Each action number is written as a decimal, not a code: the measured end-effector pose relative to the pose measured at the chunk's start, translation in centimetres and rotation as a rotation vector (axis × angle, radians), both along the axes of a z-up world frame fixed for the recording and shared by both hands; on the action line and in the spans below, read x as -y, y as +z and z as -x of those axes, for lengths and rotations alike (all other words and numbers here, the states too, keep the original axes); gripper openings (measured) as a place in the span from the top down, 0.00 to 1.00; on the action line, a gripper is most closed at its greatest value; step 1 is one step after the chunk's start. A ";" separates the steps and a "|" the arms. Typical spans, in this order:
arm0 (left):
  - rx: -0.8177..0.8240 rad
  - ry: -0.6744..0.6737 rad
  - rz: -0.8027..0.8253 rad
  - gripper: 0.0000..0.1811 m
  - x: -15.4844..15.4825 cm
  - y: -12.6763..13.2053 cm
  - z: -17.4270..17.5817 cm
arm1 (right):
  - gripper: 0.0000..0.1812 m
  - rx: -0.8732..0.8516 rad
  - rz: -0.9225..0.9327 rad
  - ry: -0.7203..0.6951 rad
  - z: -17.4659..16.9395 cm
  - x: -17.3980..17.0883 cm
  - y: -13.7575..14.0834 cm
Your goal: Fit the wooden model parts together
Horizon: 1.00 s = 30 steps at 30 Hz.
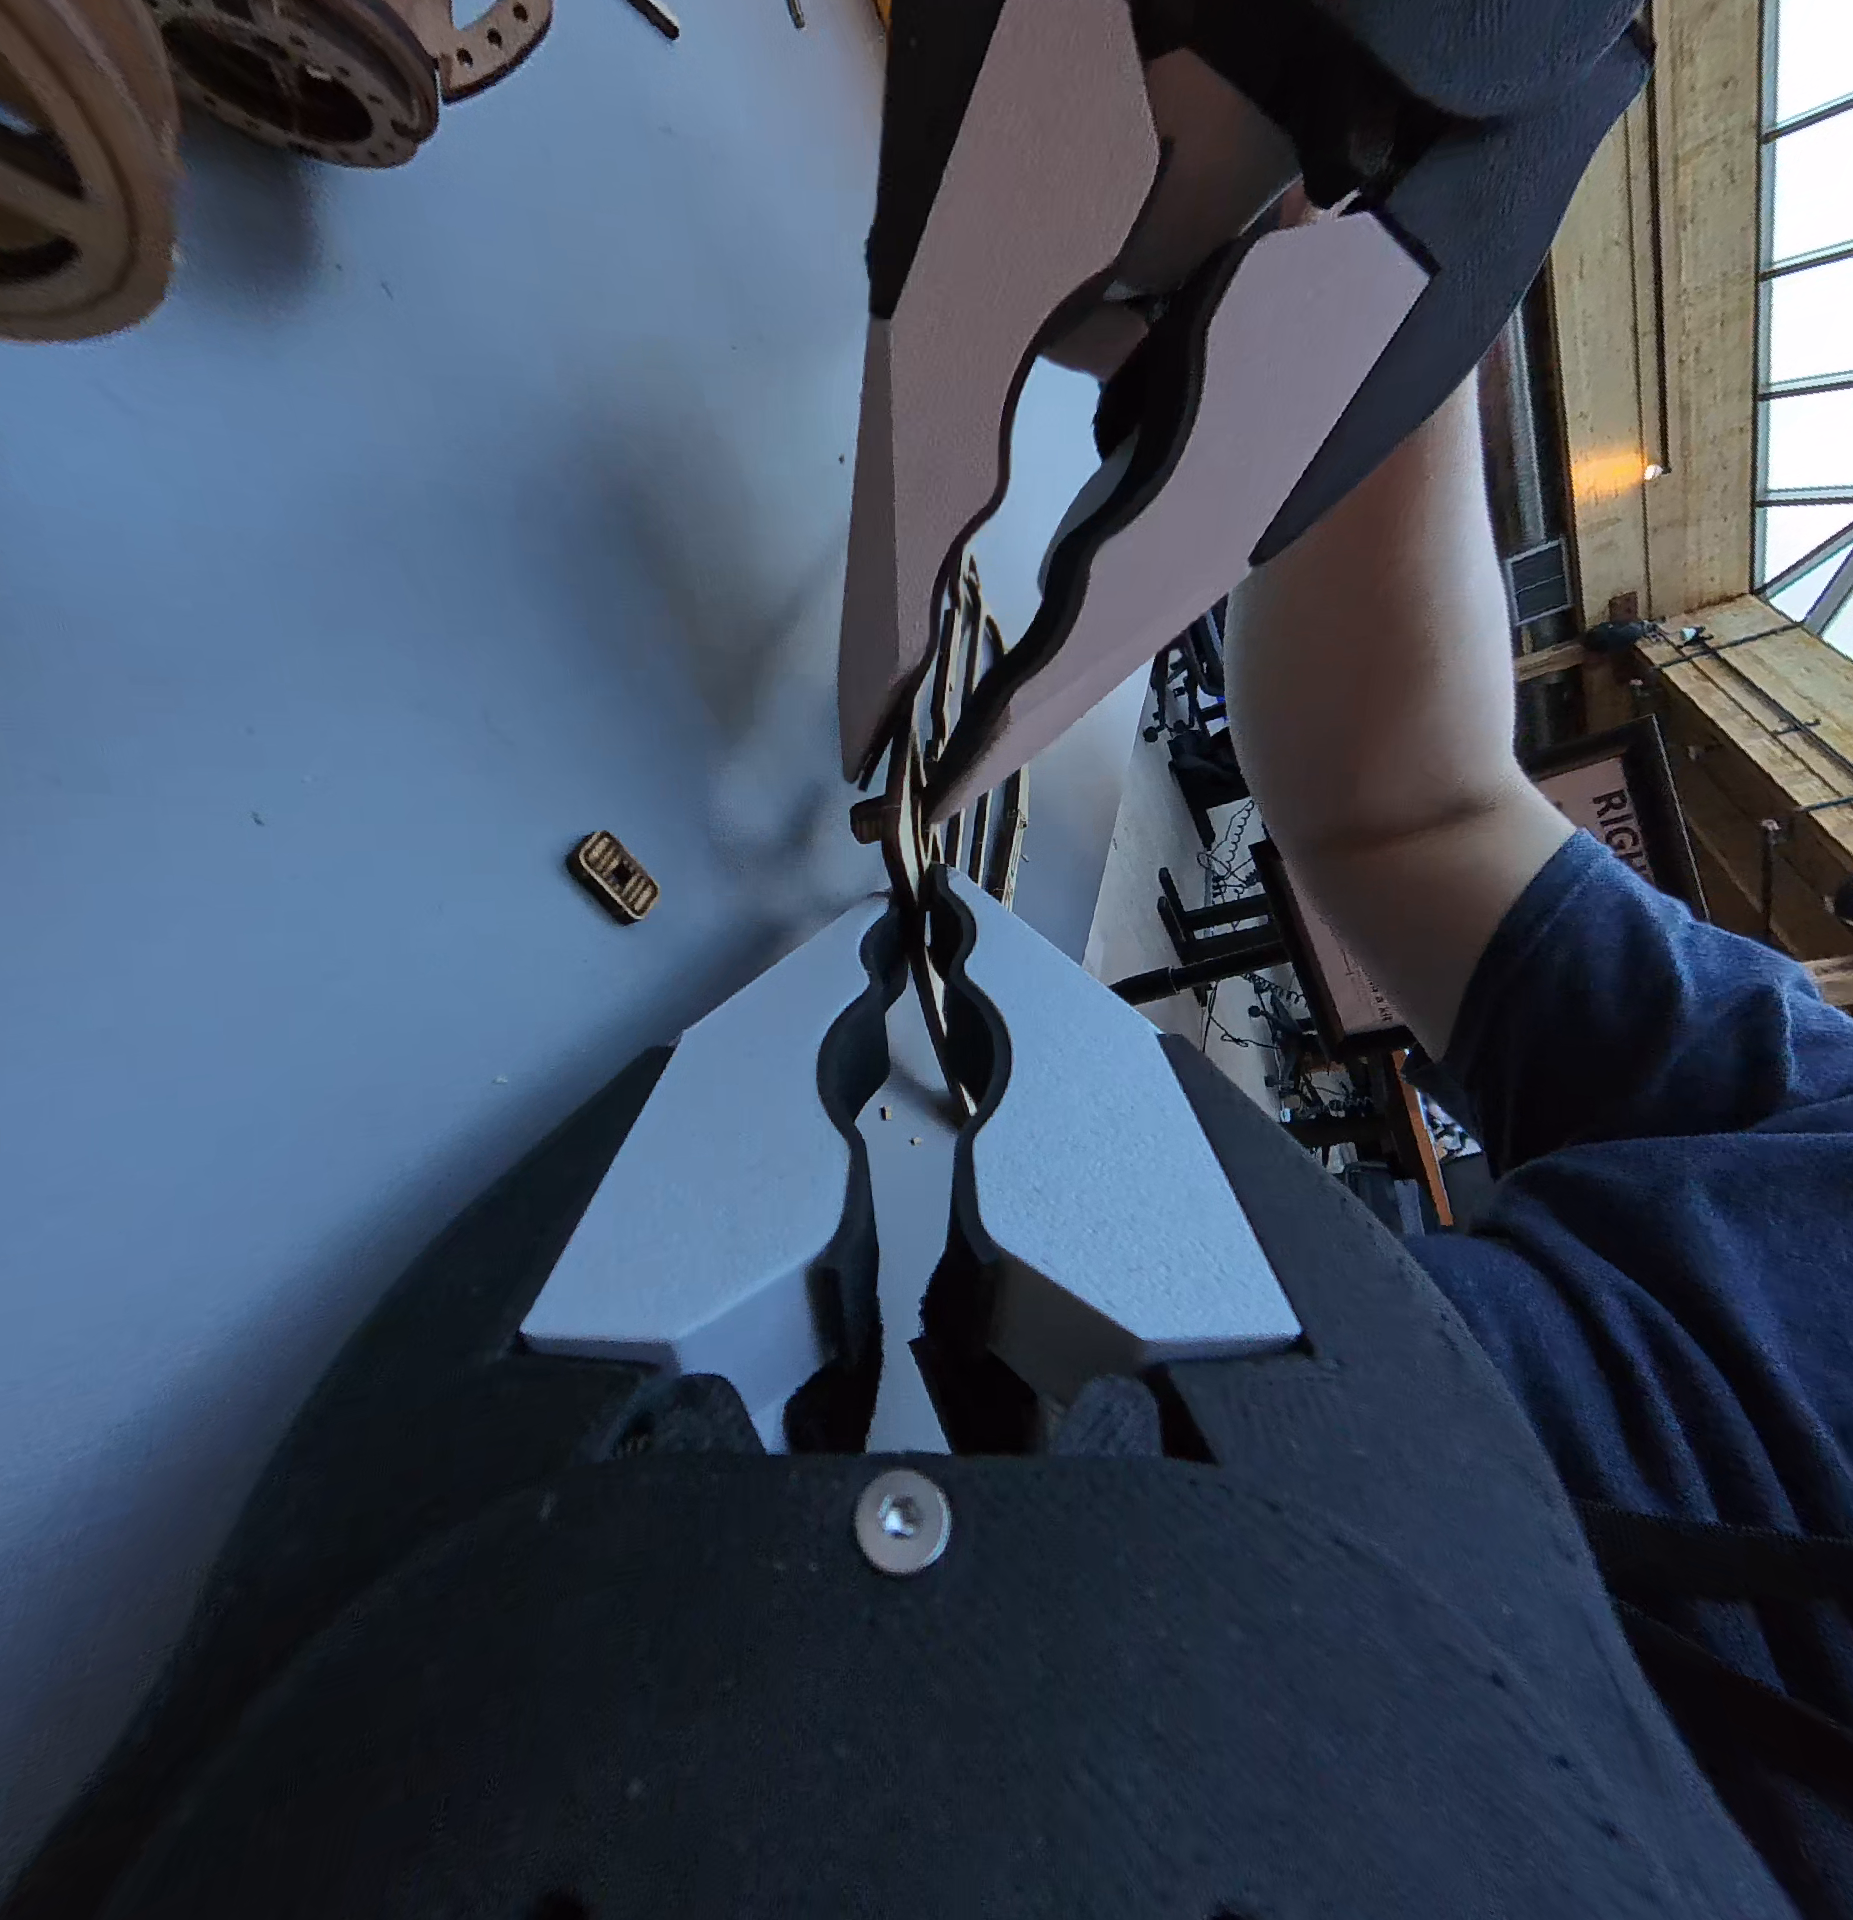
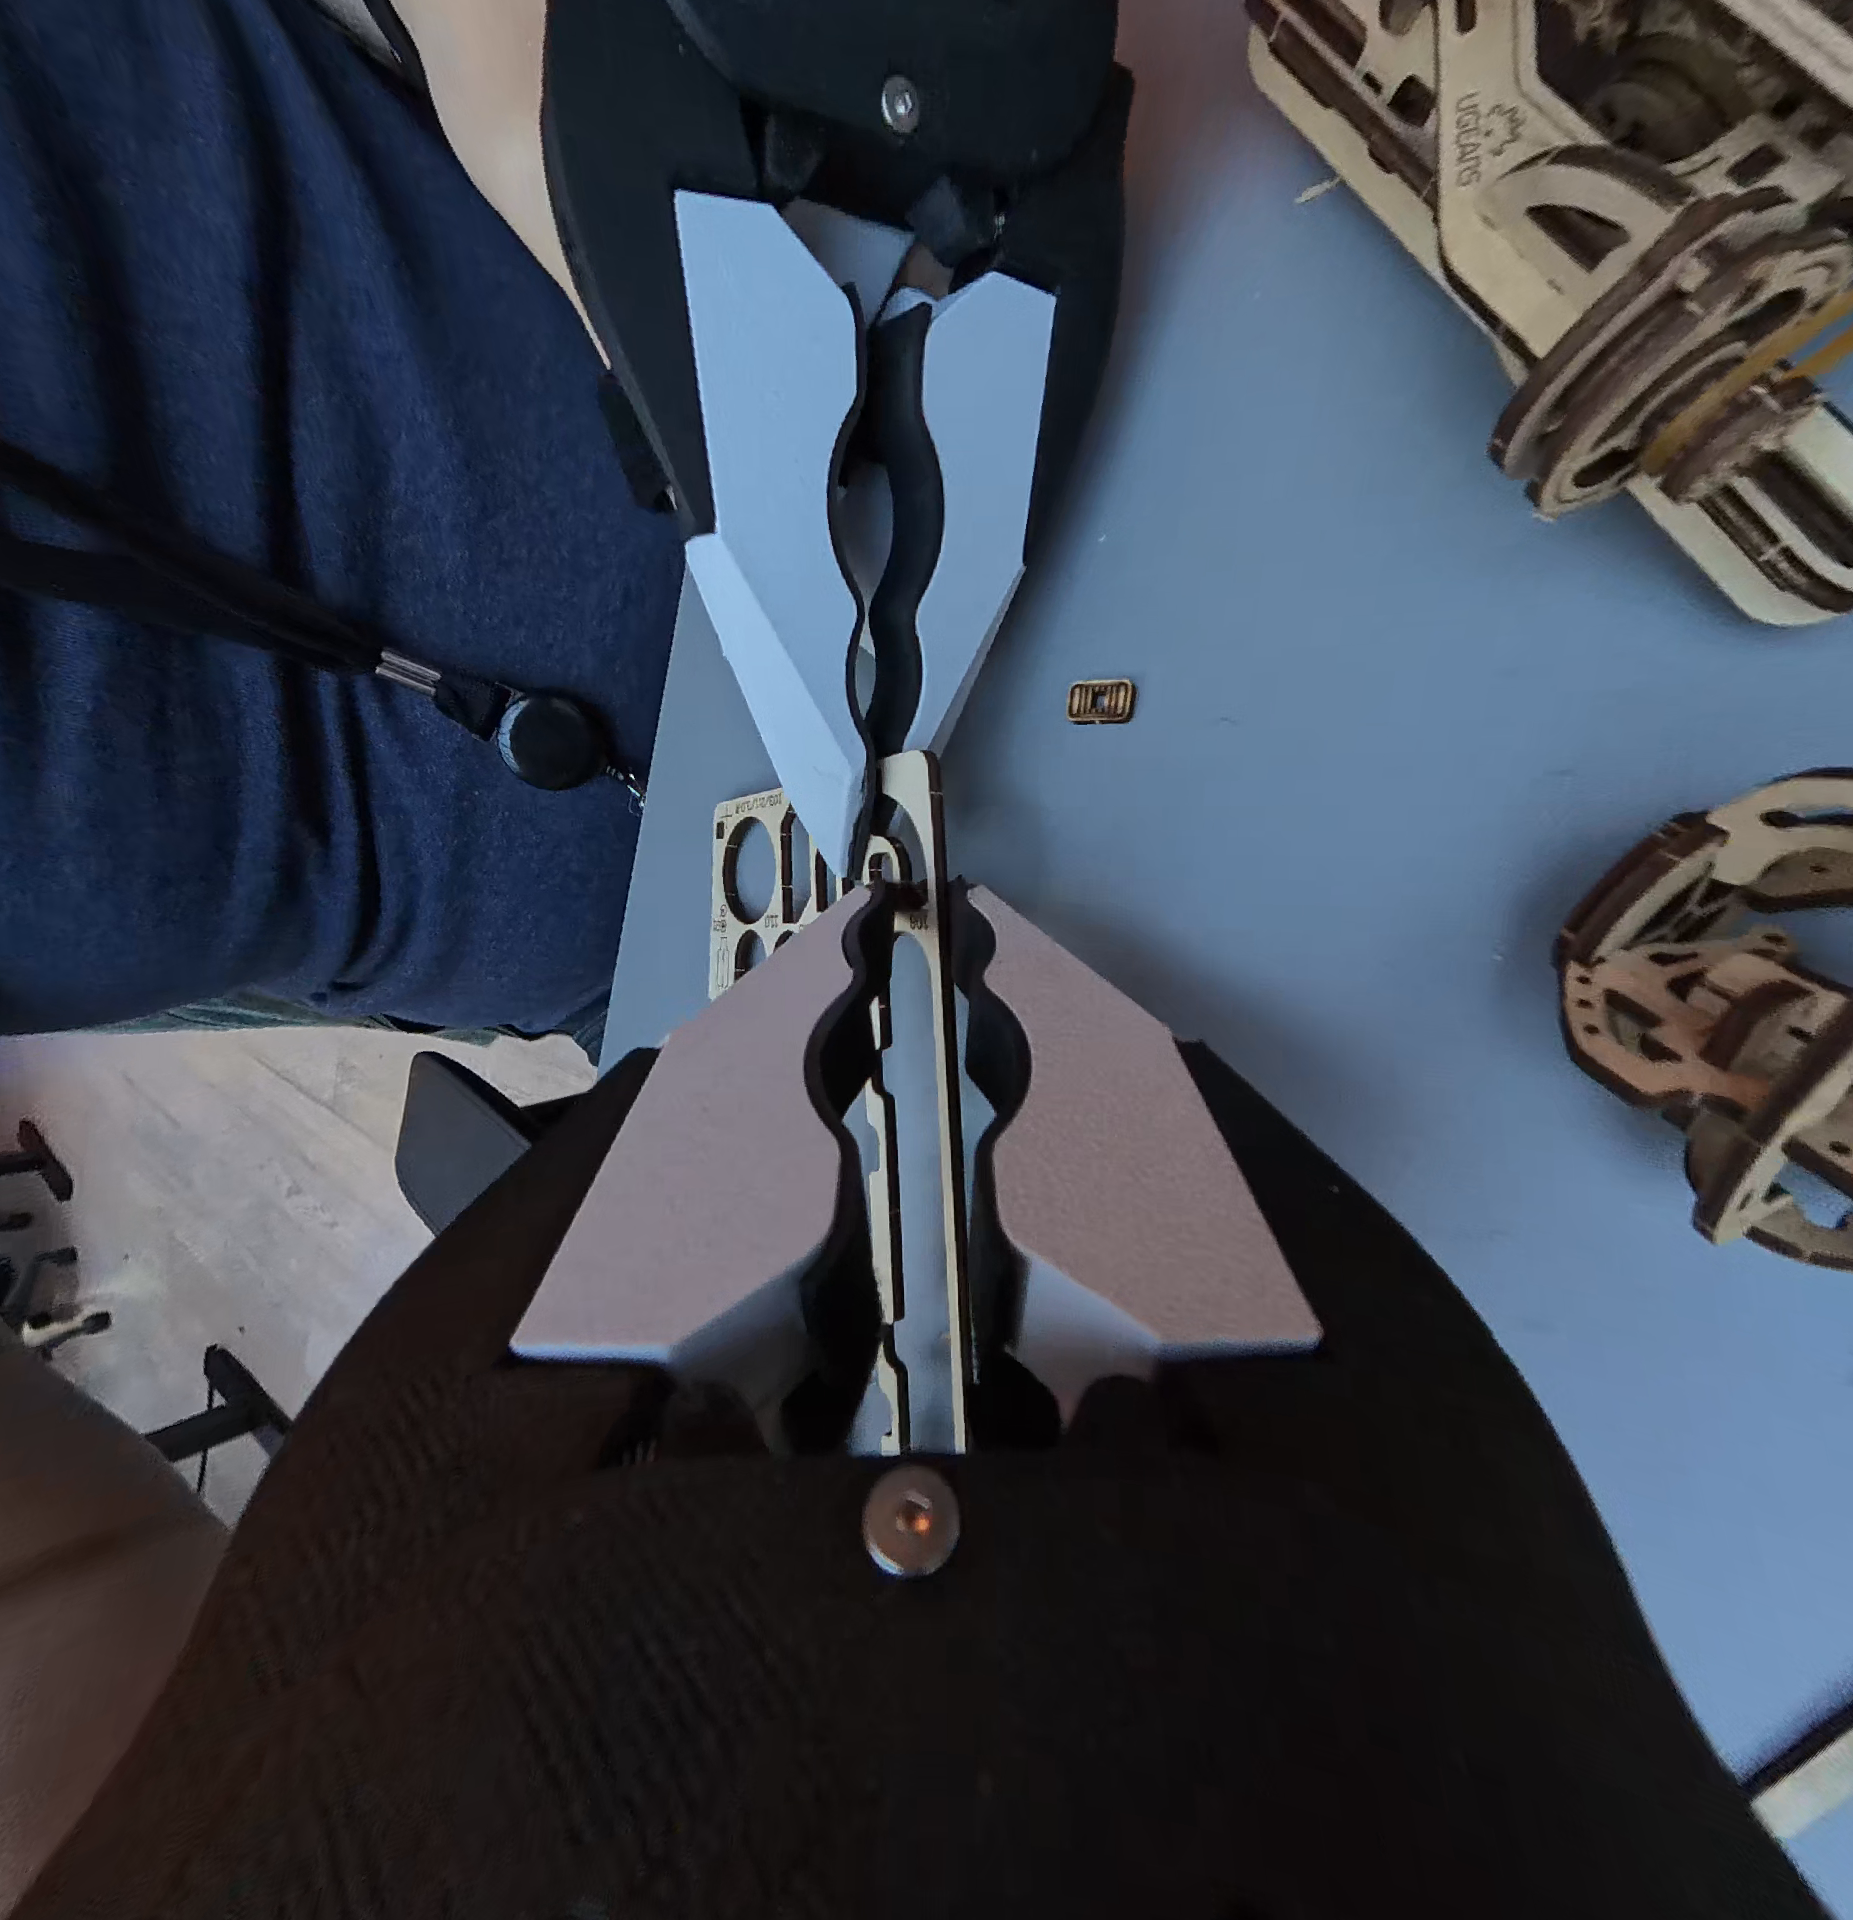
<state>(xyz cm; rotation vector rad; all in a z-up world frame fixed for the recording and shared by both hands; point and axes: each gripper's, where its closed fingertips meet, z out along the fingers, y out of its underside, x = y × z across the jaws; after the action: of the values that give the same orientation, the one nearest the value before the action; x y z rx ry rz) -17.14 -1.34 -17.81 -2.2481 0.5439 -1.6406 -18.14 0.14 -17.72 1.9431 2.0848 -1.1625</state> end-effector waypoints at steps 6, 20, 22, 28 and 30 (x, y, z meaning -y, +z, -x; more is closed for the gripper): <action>0.001 -0.002 -0.003 0.99 0.0 0.0 0.0 | 0.94 -0.022 0.002 -0.027 -0.3 -0.4 0.7; 0.005 -0.009 -0.035 0.99 0.2 0.3 0.0 | 0.94 0.112 -0.128 -0.037 -0.7 -0.5 0.6; 0.016 -0.011 -0.035 0.99 0.3 0.4 0.0 | 0.94 0.024 -0.071 -0.095 -0.9 -1.0 2.6; 0.060 -0.012 -0.079 1.00 0.4 1.3 0.3 | 0.84 -0.245 -0.108 -0.337 -3.2 -3.6 5.3; 0.086 -0.003 -0.090 1.00 0.3 1.7 0.5 | 0.81 -0.295 -0.166 -0.427 -4.6 -4.1 4.9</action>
<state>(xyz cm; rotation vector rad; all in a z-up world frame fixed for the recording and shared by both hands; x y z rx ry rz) -17.60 -1.68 -16.08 -2.1031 0.5870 -1.6710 -13.52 4.22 -12.81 2.5234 2.0052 -1.4701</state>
